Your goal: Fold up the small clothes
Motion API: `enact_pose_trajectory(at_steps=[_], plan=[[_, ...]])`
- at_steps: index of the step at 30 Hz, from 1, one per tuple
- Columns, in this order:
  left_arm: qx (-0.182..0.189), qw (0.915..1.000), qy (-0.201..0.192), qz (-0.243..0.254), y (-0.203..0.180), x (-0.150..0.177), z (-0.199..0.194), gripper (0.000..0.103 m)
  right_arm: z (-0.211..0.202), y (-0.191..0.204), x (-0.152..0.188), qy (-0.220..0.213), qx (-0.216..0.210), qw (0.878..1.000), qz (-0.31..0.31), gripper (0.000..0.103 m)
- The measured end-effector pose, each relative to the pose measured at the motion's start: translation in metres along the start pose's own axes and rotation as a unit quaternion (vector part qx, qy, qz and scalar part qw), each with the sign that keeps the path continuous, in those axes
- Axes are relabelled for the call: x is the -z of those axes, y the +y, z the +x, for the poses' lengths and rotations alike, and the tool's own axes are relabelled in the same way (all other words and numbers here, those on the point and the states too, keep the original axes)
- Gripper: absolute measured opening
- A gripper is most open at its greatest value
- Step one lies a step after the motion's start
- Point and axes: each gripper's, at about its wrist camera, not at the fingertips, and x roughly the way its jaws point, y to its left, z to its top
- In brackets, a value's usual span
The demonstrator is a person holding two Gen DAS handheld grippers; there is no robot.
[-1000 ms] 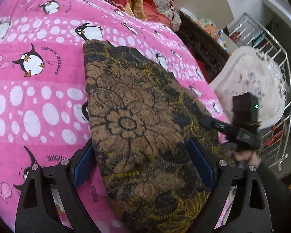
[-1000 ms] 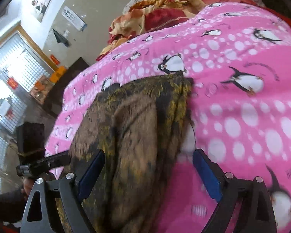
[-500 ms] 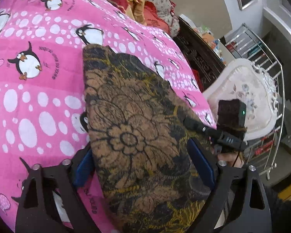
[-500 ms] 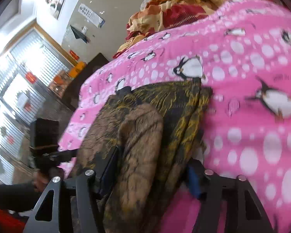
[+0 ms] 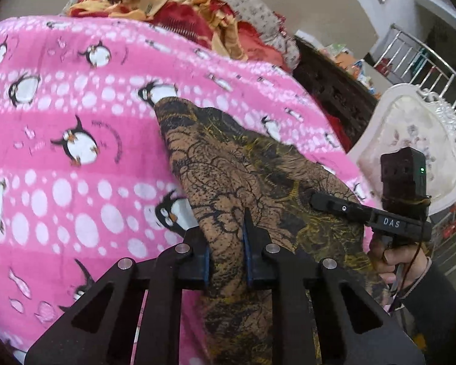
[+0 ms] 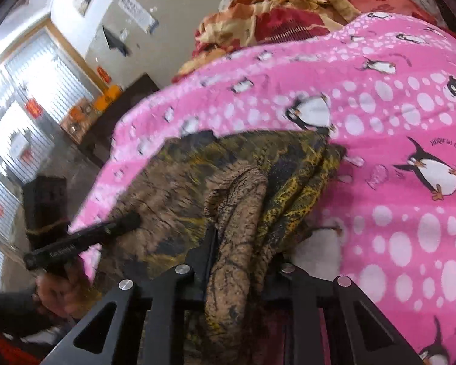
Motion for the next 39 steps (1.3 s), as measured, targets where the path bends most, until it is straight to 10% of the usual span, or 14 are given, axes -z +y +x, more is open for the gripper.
enact_pose_trajectory(at_steps=[12,14,16,19,28,34,37,39], plan=[[-0.055,0.9983,-0.008,0.017,0.128,-0.032,-0.060,0.016,0.114,0.068,-0.024,-0.013,-0.092,0.995,0.041,0.021],[-0.040,0.9992,0.009,0.003,0.145,-0.025,-0.050,0.021,0.130,0.074,-0.023,-0.007,-0.076,0.996,0.042,0.021],[-0.051,0.9986,0.011,-0.009,0.151,-0.019,-0.042,0.046,0.137,0.063,-0.019,0.007,-0.079,0.994,0.069,0.023],[-0.049,0.9985,-0.002,-0.024,0.155,-0.017,-0.048,0.047,0.129,0.053,-0.016,0.012,-0.098,0.991,0.095,0.026],[-0.081,0.9914,-0.099,-0.026,0.119,-0.022,-0.108,0.048,0.035,0.129,-0.021,-0.021,0.079,0.996,-0.034,0.033],[-0.102,0.9902,-0.027,-0.091,0.112,-0.024,-0.049,0.050,0.067,0.225,0.006,0.050,0.124,0.974,-0.182,0.033],[-0.148,0.9875,-0.051,-0.022,0.097,-0.001,-0.028,0.052,0.091,0.191,0.054,0.106,0.191,0.957,-0.191,0.032],[-0.172,0.9839,-0.047,0.005,0.085,0.000,-0.023,0.060,0.080,0.180,0.070,0.049,0.166,0.966,-0.194,0.032]])
